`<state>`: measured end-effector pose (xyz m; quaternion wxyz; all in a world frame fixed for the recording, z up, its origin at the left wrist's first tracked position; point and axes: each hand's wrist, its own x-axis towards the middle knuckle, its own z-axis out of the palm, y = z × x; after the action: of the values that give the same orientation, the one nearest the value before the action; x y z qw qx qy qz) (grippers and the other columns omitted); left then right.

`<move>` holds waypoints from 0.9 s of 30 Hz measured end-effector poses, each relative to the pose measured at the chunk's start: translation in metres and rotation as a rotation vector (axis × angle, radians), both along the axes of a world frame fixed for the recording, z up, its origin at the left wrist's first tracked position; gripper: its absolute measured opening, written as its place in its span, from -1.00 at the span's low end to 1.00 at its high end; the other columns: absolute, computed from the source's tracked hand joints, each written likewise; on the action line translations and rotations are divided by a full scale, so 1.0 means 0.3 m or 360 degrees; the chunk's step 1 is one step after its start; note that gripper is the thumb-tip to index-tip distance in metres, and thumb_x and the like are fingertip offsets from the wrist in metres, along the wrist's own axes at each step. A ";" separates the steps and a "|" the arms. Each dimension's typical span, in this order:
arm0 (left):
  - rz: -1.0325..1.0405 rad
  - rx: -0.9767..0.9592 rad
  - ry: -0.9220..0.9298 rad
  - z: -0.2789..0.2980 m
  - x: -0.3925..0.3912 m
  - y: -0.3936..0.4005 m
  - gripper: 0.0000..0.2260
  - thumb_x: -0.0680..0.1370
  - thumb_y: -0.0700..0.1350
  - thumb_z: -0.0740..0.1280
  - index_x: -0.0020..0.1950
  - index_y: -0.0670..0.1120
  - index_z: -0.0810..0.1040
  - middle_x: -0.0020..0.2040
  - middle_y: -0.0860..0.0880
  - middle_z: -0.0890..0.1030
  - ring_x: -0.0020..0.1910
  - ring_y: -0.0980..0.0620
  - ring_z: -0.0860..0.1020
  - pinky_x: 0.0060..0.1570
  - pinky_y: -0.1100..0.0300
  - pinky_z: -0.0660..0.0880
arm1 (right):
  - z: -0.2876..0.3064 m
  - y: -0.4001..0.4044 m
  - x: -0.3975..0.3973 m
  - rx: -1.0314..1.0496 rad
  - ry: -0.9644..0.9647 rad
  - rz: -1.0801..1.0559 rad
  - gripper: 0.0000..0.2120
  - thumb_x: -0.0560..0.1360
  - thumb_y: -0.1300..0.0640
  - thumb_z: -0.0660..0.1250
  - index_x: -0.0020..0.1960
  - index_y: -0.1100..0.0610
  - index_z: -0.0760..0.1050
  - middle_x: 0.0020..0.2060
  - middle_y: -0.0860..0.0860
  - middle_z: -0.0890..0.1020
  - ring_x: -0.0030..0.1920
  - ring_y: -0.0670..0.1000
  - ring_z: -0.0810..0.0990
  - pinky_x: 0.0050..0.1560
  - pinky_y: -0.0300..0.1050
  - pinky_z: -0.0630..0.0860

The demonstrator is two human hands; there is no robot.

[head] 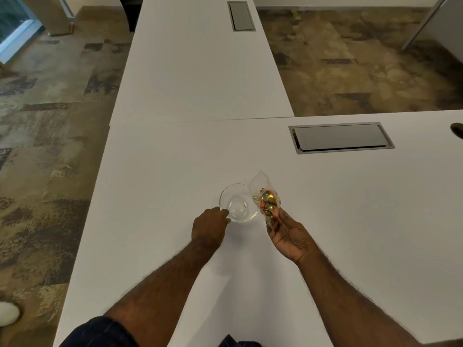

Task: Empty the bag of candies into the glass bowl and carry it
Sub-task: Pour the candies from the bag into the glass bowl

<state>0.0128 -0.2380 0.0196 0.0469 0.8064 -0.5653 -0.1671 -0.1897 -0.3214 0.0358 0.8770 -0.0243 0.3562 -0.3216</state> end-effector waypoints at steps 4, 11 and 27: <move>-0.0039 -0.0057 0.0009 -0.024 0.009 -0.002 -0.75 0.60 0.05 0.21 0.20 0.02 0.54 0.08 0.00 0.64 0.04 -0.07 0.59 -0.11 0.07 0.49 | -0.044 -0.016 -0.001 0.0013 0.0072 0.0043 -0.79 0.54 0.25 0.27 0.04 0.24 0.67 0.02 0.13 0.72 -0.06 0.02 0.72 -0.13 -0.18 0.66; -0.0091 -0.0137 0.0039 -0.039 0.020 -0.007 -0.75 0.59 0.03 0.23 0.19 -0.01 0.57 0.05 -0.03 0.65 0.02 -0.10 0.59 -0.11 0.05 0.52 | -0.063 -0.054 0.052 -0.0214 0.0430 0.0097 -0.78 0.54 0.25 0.30 0.15 0.23 0.60 0.06 0.14 0.70 0.01 0.06 0.69 -0.07 -0.14 0.66; -0.0099 -0.0143 0.0060 -0.028 0.018 -0.002 -0.71 0.61 0.04 0.20 0.25 -0.02 0.54 0.10 -0.04 0.65 0.05 -0.08 0.59 -0.06 0.04 0.53 | 0.101 -0.081 0.204 -0.1460 0.2123 0.0705 -0.91 0.42 0.16 0.39 -0.17 0.14 0.68 -0.31 0.07 0.73 -0.28 0.06 0.70 -0.12 -0.08 0.64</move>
<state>0.0181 -0.2385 0.0112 0.0886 0.7822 -0.5960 -0.1582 -0.1285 -0.3456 0.0662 0.4285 -0.6331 0.6209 -0.1731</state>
